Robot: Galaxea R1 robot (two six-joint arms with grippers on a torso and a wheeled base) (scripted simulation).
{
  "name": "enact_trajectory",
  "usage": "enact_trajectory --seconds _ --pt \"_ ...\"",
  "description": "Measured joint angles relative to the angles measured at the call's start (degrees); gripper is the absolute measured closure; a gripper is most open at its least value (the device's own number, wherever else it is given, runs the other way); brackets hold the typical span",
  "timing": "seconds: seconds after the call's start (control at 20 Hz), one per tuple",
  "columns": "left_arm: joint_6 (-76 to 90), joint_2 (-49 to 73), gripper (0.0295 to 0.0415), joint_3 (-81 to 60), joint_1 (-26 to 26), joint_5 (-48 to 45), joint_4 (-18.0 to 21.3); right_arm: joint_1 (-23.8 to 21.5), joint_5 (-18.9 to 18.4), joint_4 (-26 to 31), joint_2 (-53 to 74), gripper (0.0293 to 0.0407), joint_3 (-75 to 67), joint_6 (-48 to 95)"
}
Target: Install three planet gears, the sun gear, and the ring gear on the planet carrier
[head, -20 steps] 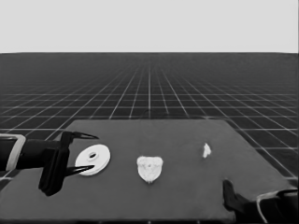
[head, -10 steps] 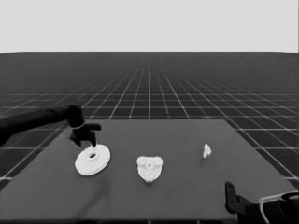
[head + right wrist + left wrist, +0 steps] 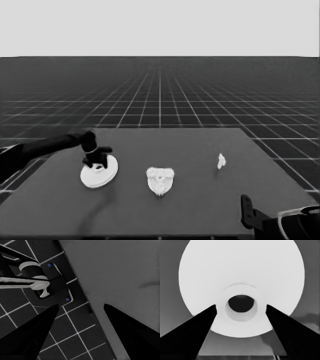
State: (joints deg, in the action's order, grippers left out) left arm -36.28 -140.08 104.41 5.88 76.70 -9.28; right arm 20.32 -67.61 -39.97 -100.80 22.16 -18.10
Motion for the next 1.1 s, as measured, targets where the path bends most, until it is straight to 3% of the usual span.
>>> enact_trajectory --seconds 0.1,0.15,0.6,0.75,1.1 --pt "0.0 -0.1 0.0326 0.1 0.1 -0.1 0.0 0.0 0.0 0.0 0.0 0.0315 0.0 0.0" --pt "0.1 -0.1 0.0361 0.2 0.1 -0.1 0.0 0.0 0.0 0.0 0.0 0.0315 0.0 0.0" --pt "0.1 -0.1 0.0362 0.2 0.1 -0.1 0.0 0.0 0.0 0.0 0.0 0.0315 0.0 0.0" --pt "-2.5 3.2 0.0362 -6.6 -8.1 6.9 4.4 0.0 0.0 0.0 0.0 0.0315 0.0 0.0" --pt "-2.5 3.4 0.0362 -6.8 -10.3 8.6 5.9 0.0 0.0 0.0 0.0 0.0315 0.0 0.0"
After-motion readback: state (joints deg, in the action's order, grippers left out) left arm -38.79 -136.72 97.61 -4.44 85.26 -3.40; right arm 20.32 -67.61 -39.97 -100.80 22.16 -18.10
